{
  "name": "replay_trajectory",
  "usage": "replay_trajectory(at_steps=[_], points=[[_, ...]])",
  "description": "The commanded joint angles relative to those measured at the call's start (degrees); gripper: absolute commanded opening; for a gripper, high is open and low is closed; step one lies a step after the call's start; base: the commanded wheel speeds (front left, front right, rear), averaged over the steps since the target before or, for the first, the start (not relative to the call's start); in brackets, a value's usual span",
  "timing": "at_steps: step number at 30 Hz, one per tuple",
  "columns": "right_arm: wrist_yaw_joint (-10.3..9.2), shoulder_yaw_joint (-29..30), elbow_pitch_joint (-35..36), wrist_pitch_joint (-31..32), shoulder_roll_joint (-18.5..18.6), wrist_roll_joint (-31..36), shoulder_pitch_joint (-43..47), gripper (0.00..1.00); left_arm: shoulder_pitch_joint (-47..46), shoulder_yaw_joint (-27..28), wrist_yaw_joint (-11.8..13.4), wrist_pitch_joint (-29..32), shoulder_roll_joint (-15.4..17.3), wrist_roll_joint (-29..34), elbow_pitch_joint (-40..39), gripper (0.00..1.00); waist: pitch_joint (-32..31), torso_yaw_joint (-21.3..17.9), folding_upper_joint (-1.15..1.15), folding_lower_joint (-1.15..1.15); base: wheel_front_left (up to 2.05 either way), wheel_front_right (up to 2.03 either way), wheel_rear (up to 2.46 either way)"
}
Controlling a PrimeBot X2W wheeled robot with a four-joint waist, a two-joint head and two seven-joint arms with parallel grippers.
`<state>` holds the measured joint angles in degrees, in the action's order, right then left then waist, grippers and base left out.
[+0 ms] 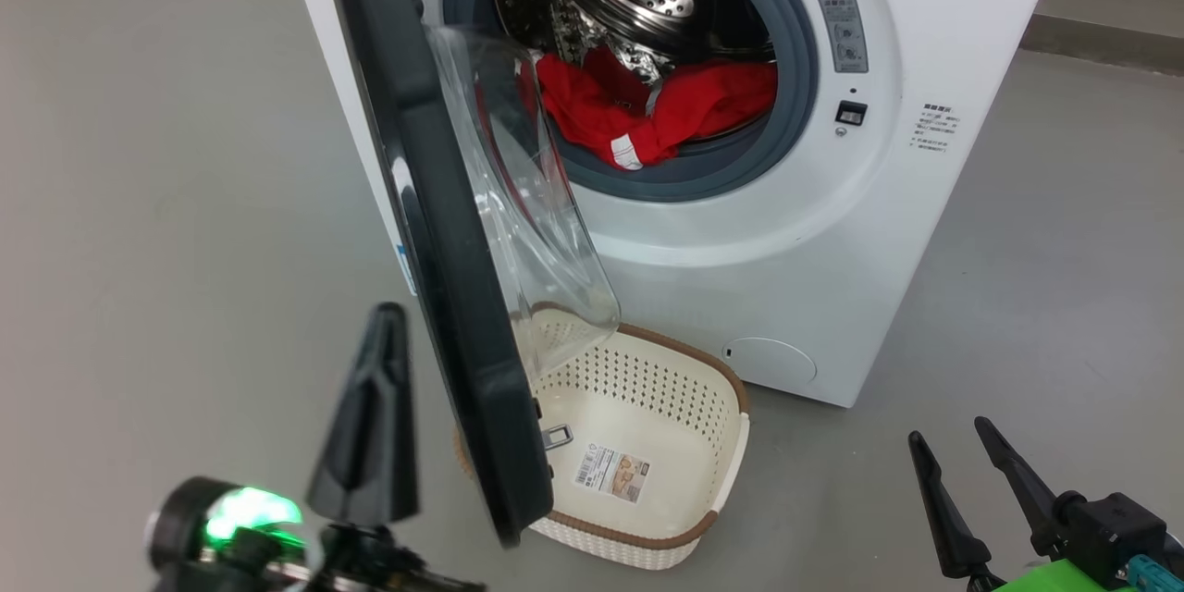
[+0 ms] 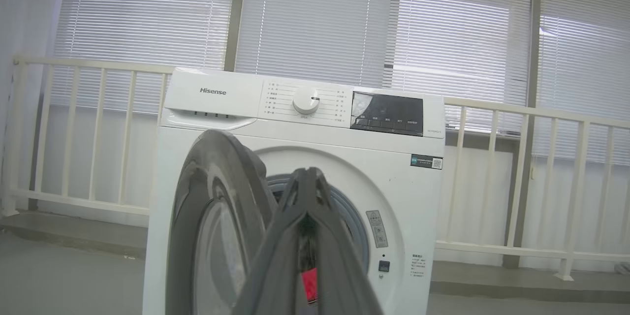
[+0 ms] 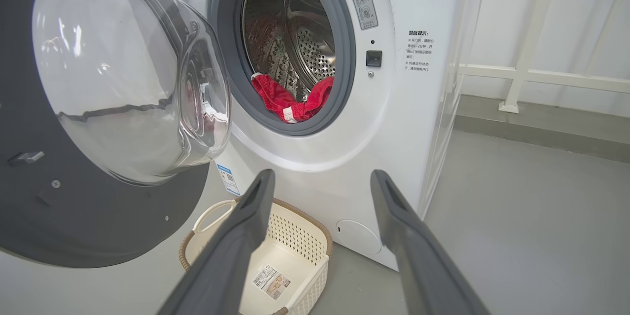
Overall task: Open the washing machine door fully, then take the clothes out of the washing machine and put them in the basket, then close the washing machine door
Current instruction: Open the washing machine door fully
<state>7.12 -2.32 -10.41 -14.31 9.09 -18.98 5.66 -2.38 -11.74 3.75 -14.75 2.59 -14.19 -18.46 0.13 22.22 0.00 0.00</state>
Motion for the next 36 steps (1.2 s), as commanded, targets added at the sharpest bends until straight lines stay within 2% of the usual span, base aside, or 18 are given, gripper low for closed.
replay_trajectory(at_steps=[1, 6, 10, 14, 17, 22, 26, 36], points=[[0.36, -0.9, 1.6, -0.7, 1.0, 0.5, -1.1, 1.0, -1.7, 0.4, 0.2, -0.3, 0.3, 0.6, -2.2, 0.0, -0.1, -0.2, 0.0, 0.0, 0.0, 0.0, 0.0], [0.36, -0.9, 1.8, -0.7, 0.8, 0.4, -1.1, 1.0, -1.5, -9.2, -1.0, -0.3, 0.3, -0.6, -3.2, 0.0, -0.2, -0.5, 0.0, 0.0, 0.0, 0.0, 0.0], [0.36, -1.0, 1.7, -0.7, 0.6, 0.3, -1.0, 1.0, -1.3, -15.9, -2.0, -0.3, 0.3, -2.9, 1.0, 0.0, -0.3, -0.8, 0.0, 0.0, 0.0, 0.0, 0.0], [0.36, -1.2, 1.7, -0.7, 0.5, 0.2, -1.2, 1.0, -1.5, -19.2, -2.6, -0.3, 0.3, -5.6, 7.4, 0.0, -0.3, -1.3, 0.0, 0.0, 0.0, 0.0, 0.0], [0.36, -1.2, 1.7, -0.7, 0.4, 0.2, -1.3, 1.0, -2.4, -19.5, -3.0, -0.3, 0.3, -7.5, 12.4, 0.0, -0.2, -1.5, 0.0, 0.0, 0.0, 0.0, 0.0], [0.36, -1.1, 1.7, -0.7, 0.3, 0.1, -1.5, 1.0, -4.7, -16.9, -3.5, -0.3, 0.3, -12.0, 20.5, 0.0, 0.3, -1.9, 0.0, 0.0, 0.0, 0.0, 0.0], [0.36, -1.2, 1.7, -0.7, 0.3, 0.0, -1.8, 1.0, -6.0, -15.1, -3.6, -0.3, 0.3, -12.4, 25.2, 0.0, 0.7, -2.1, 0.0, 0.0, 0.0, 0.0, 0.0], [0.36, -0.9, 2.1, -0.7, 0.3, -0.1, -2.1, 1.0, -7.5, -11.1, -3.2, -0.3, 0.3, -12.7, 29.9, 0.0, 1.6, -2.1, 0.0, 0.0, 0.0, 0.0, 0.0]])
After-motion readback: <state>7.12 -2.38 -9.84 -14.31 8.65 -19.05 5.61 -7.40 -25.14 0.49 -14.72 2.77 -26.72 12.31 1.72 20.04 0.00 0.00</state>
